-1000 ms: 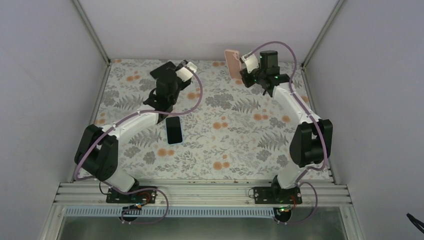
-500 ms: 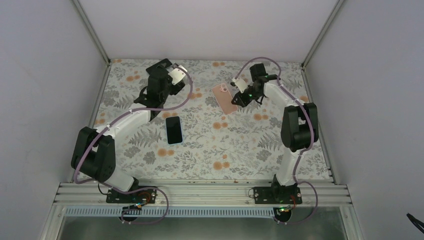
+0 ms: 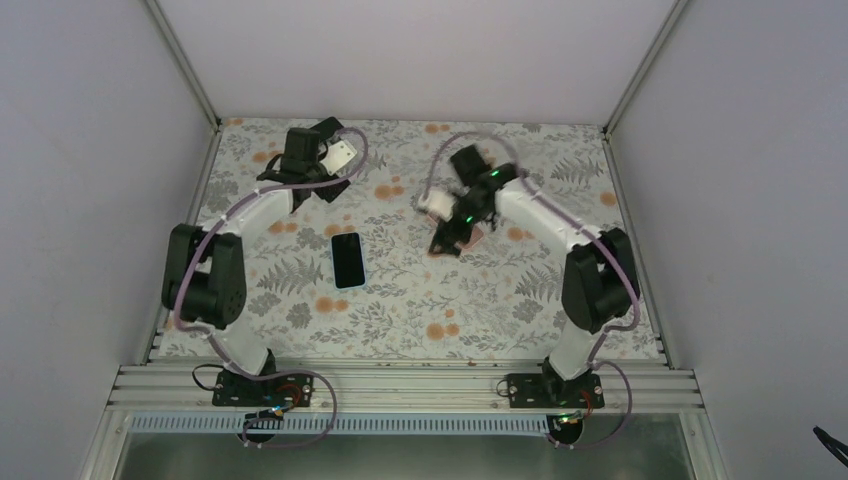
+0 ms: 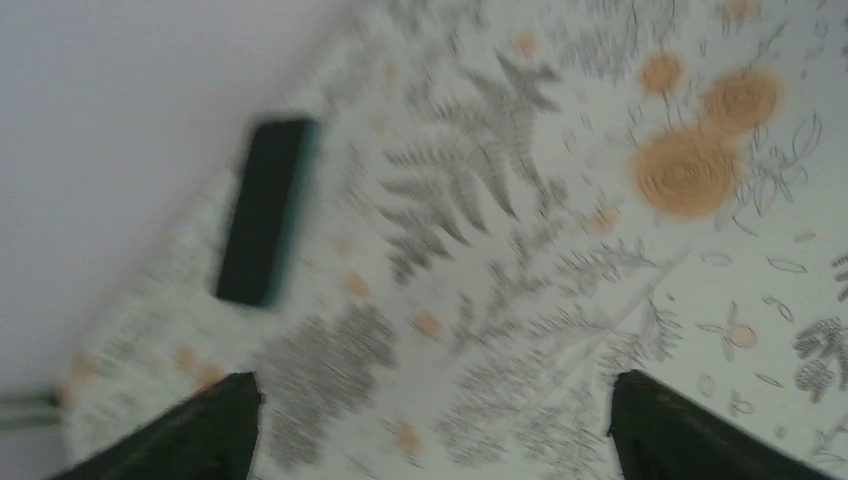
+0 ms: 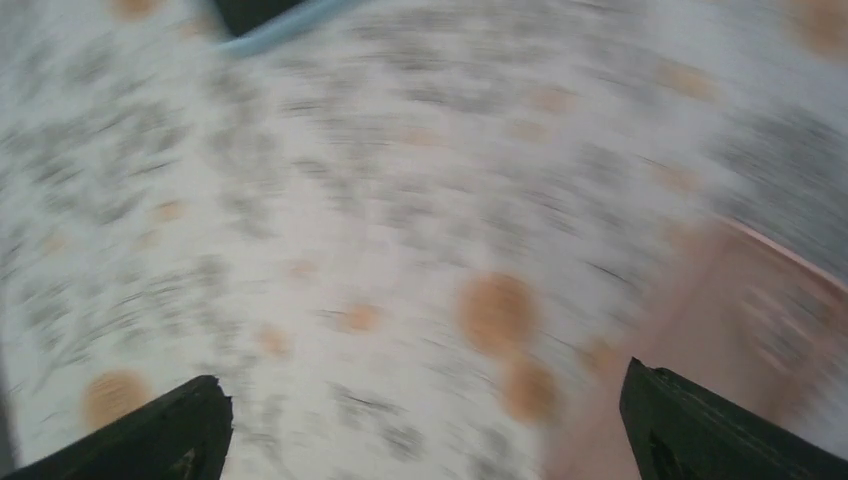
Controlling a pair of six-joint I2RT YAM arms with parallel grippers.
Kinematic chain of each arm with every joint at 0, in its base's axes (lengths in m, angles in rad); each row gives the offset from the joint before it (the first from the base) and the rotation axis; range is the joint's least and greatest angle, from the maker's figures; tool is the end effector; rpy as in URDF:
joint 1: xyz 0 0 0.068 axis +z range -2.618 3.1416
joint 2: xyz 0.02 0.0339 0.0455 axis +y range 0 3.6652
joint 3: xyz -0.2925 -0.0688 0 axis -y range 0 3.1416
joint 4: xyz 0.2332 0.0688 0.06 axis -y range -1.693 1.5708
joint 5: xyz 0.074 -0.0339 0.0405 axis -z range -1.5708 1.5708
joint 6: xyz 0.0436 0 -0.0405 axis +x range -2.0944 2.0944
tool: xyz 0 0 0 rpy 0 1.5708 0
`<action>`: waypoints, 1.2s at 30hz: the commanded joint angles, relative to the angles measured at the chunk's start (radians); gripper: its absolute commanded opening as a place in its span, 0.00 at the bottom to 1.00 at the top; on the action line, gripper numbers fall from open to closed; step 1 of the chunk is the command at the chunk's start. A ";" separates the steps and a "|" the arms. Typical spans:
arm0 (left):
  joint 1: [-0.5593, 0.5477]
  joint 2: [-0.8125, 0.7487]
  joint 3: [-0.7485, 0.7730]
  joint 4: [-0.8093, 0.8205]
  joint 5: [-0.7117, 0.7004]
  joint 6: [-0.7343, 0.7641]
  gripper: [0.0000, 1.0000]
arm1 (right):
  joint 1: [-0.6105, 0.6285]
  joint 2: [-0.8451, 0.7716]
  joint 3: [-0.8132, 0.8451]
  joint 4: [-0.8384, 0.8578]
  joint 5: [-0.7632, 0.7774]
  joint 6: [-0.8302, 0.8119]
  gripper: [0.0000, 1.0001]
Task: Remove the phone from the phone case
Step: Place the phone case at the center of the board, then pick up the phone at the center of the board.
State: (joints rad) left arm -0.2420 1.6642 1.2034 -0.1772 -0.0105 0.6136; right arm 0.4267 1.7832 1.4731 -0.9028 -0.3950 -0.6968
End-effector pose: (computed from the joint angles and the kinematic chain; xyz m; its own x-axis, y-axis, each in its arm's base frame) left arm 0.3664 -0.0900 0.2847 -0.3395 0.6769 -0.6531 0.5222 0.7132 0.4677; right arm 0.3227 0.1651 0.2784 -0.3300 -0.8007 -0.5000 -0.9343 0.3528 0.0516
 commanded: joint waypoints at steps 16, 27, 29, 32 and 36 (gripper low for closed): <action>0.035 0.278 0.083 -0.267 0.076 0.042 0.02 | 0.517 0.323 0.131 -0.007 -0.052 -0.076 0.11; 0.047 0.299 0.031 -0.307 0.146 0.055 0.02 | 0.580 0.440 0.224 0.086 0.006 -0.016 0.07; 0.046 0.309 0.025 -0.313 0.151 0.056 0.02 | 0.581 0.451 0.222 0.115 0.035 0.000 0.06; 0.045 0.309 0.002 -0.309 0.159 0.064 0.02 | 0.579 0.446 0.183 0.175 0.097 0.013 0.06; 0.044 0.306 -0.026 -0.324 0.173 0.073 0.02 | 0.553 0.437 0.157 0.211 0.147 0.026 0.05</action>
State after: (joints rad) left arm -0.1989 1.9491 1.2312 -0.4492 0.1253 0.6674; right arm 0.9989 2.2189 1.6611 -0.7616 -0.3298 -0.7013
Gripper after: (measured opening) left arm 0.027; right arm 0.055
